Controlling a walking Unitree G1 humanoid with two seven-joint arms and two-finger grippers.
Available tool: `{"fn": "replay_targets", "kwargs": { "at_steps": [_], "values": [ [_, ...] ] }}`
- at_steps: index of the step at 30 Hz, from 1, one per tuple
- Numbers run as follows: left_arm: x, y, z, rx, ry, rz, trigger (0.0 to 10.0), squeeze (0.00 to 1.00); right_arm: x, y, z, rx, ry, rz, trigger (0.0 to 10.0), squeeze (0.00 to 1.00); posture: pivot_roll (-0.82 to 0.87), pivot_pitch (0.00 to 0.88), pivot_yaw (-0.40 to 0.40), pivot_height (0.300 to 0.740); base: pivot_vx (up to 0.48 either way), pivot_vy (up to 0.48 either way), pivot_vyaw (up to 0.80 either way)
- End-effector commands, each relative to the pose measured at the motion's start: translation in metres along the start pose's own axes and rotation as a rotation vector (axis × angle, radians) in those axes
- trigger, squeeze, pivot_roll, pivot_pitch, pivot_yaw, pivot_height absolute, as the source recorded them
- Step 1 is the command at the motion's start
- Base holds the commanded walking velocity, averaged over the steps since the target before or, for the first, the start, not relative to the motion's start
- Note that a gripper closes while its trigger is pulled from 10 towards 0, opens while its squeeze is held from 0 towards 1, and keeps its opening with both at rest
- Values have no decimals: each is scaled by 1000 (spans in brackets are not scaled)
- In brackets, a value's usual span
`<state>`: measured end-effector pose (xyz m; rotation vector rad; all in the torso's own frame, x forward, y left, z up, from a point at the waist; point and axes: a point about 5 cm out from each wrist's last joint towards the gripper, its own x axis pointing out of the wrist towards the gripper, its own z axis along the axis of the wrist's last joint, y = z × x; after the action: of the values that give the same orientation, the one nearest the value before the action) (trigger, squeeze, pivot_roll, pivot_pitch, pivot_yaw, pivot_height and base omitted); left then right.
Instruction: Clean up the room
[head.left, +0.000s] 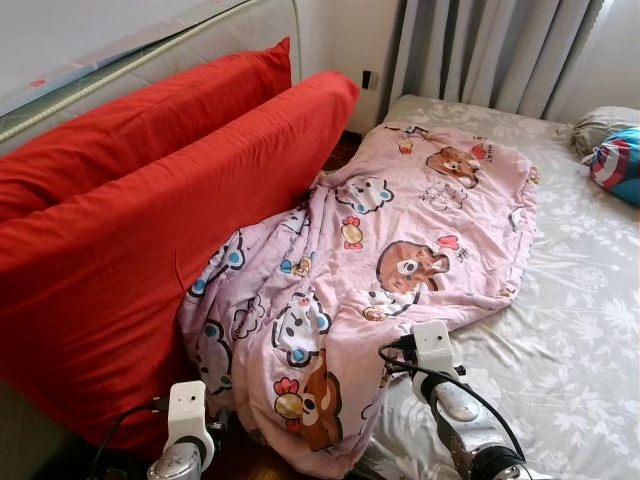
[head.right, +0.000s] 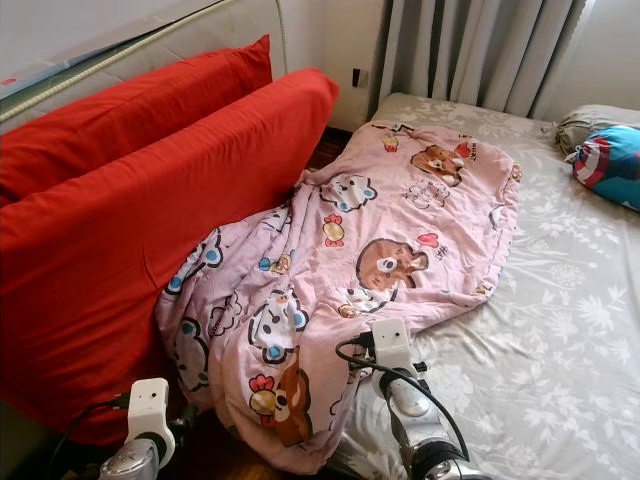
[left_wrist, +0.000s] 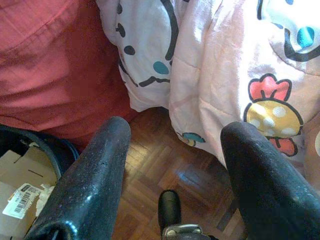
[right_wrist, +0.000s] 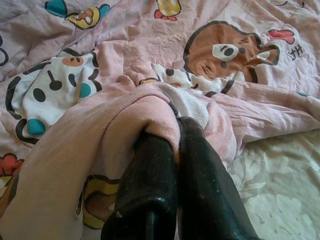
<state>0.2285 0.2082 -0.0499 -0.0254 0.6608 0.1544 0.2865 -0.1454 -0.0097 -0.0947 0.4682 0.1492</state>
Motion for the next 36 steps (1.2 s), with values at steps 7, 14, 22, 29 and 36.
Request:
{"fn": "replay_targets", "kwargs": {
  "at_steps": [7,14,22,29,36],
  "values": [
    [-2,0,-9,7,36,-4,10000,0,0,1,2,4,-18,3,10000,0,-48,40,-3,740,0,0,0],
    [-2,0,-8,5,32,-5,10000,0,0,2,2,3,-18,9,10000,0,-47,49,-4,740,-35,0,0],
    [-2,0,-8,5,30,-5,10000,0,0,3,2,3,-19,15,10000,0,-48,51,-3,740,-262,0,0],
    [-2,0,-8,5,28,-5,10000,0,0,3,1,2,-18,20,10000,0,-48,52,-3,740,-271,0,0],
    [-2,0,-8,5,27,-4,10000,0,0,4,1,-1,-14,34,10000,0,-48,55,-4,740,-276,0,0]
  ]
}}
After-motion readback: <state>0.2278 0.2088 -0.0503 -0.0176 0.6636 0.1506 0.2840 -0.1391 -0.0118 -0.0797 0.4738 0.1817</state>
